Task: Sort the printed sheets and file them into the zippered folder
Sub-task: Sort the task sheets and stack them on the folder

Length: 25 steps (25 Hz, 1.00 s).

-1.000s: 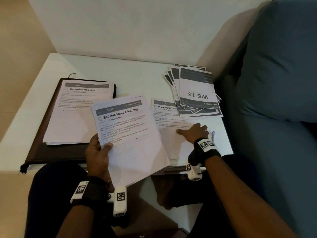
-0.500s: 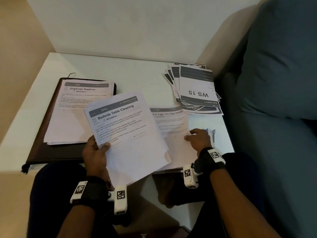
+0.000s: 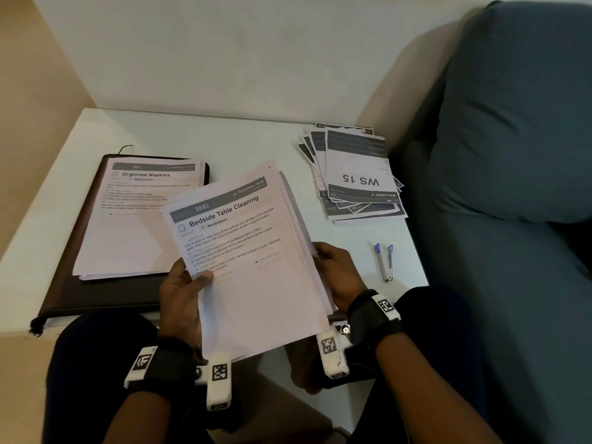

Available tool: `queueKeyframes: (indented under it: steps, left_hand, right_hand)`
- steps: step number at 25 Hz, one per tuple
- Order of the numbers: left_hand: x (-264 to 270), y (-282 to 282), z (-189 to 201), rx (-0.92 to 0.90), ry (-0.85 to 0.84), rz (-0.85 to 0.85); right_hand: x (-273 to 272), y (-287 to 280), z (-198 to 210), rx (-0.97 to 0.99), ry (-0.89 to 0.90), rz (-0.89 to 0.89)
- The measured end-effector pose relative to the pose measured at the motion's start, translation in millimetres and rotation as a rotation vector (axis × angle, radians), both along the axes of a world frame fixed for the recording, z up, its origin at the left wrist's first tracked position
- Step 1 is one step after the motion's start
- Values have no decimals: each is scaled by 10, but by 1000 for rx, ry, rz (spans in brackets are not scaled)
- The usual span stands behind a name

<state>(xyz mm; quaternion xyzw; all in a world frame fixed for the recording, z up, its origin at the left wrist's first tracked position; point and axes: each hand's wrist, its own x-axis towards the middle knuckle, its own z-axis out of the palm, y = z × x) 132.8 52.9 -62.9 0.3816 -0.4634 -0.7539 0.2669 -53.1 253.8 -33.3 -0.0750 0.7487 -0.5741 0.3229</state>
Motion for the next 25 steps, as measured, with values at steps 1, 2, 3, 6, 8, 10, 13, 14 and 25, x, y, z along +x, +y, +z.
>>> queueKeyframes:
  steps: [1,2,3,6,8,10,13,14,25]
  left_hand:
    - [3,5,-7,-14,-21,0]
    - [-2,17,-7,-36,-40,-1]
    - [-9,29,-5,-64,-59,1]
    - [-53,54,74,-124,-84,-14]
    - [-105,56,171,-147,-74,-41]
    - [-201,26,297,-231,-61,-59]
    - [-447,-11,524,-397,-25,-13]
    - [-537,-10,607,-459,-13,12]
    - [-702,246,429,-424,-123,-122]
  right_hand:
    - [30,-36,13,-19,-19,14]
    - [55,-55,40,-36,-42,22]
    - [76,-64,66,-54,-66,27]
    - [79,-40,141,-100,-103,35]
    - [31,-8,184,-103,-92,30]
    - [-49,18,249,-135,-115,-31]
    - [-188,33,450,-242,-105,-111]
    - [-229,29,512,-273,-25,-86]
    - [-113,-62,274,-140,227,-16]
